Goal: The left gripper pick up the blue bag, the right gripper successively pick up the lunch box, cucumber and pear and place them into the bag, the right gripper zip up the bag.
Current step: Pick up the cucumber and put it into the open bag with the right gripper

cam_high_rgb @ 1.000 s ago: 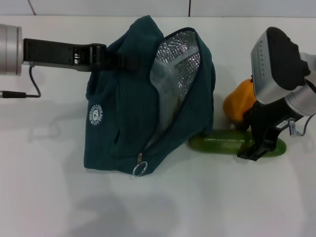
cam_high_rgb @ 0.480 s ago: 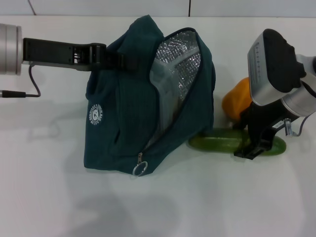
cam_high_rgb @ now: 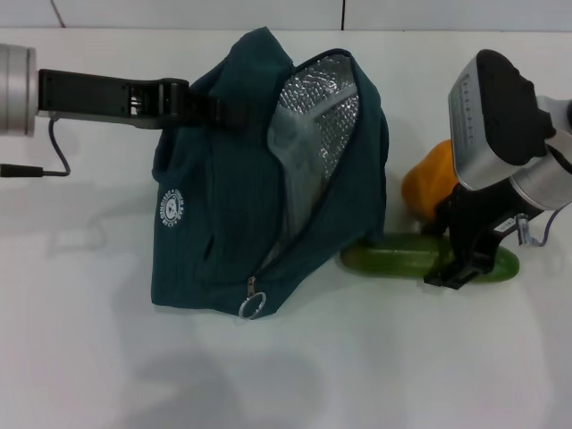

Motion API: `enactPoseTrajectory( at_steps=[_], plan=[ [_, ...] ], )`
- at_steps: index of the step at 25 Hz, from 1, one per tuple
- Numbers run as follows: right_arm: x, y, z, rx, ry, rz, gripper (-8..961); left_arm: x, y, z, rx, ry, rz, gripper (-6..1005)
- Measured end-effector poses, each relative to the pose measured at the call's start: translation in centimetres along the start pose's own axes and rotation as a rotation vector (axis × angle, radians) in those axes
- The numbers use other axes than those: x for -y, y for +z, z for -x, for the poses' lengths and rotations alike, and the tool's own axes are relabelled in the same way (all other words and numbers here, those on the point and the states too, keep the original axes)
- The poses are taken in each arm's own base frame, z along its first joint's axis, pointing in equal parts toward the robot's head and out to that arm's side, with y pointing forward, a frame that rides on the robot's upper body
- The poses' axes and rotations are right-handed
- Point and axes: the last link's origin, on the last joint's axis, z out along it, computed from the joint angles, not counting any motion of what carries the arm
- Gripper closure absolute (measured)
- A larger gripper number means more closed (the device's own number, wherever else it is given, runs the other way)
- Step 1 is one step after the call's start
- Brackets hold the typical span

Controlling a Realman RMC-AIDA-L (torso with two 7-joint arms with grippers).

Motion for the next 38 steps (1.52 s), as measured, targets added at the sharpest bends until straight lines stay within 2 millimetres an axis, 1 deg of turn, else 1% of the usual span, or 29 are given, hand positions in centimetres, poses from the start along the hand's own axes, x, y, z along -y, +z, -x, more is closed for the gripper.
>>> enactPoseTrajectory(
  at_steps=[3, 8, 11, 13, 15, 20, 25, 29, 32, 35, 38],
  plan=[
    [-0.5, -0.4, 0.1, -0.004, -0.008, 0.037, 315, 0.0, 0.0, 0.0, -0.002, -0.002, 0.0, 956],
    [-2.3, -1.7, 0.2, -0.012, -0.025, 0.157, 309, 0.2, -0.2, 0.1, -0.006, -0.01, -0.004, 956],
    [-3.5, -2.8, 0.1, 0.04, -0.009, 0.223, 304, 0.2, -0.3, 0.2, -0.007, -0.014, -0.004, 956],
    [-4.2, -3.9, 0.2, 0.107, -0.002, 0.286, 301, 0.2, -0.3, 0.2, -0.007, -0.015, -0.004, 956],
    [-4.6, -4.8, 0.2, 0.162, 0.005, 0.328, 298, 0.2, -0.3, 0.1, -0.006, -0.015, -0.004, 956],
    [-5.4, -7.3, 0.2, 0.369, 0.014, 0.429, 290, 0.1, -0.2, 0.0, -0.007, -0.013, -0.001, 956],
    [-5.0, -9.0, -0.1, 0.602, 0.046, 0.434, 282, 0.1, -0.1, 0.0, -0.007, -0.013, 0.002, 956],
    [-4.0, -9.3, -0.8, 0.829, 0.134, 0.378, 276, 0.1, 0.0, 0.0, -0.007, -0.012, 0.003, 956],
    [-3.4, -9.0, -1.4, 1.049, 0.193, 0.327, 271, 0.1, 0.0, 0.0, -0.006, -0.011, 0.003, 956],
    [-3.3, -8.9, -1.5, 1.172, 0.205, 0.287, 267, 0.1, 0.0, 0.1, -0.006, -0.011, 0.004, 956],
    [-3.4, -8.3, -1.6, 1.274, 0.218, 0.246, 262, 0.0, 0.1, 0.1, -0.003, -0.011, 0.005, 956]
  ],
)
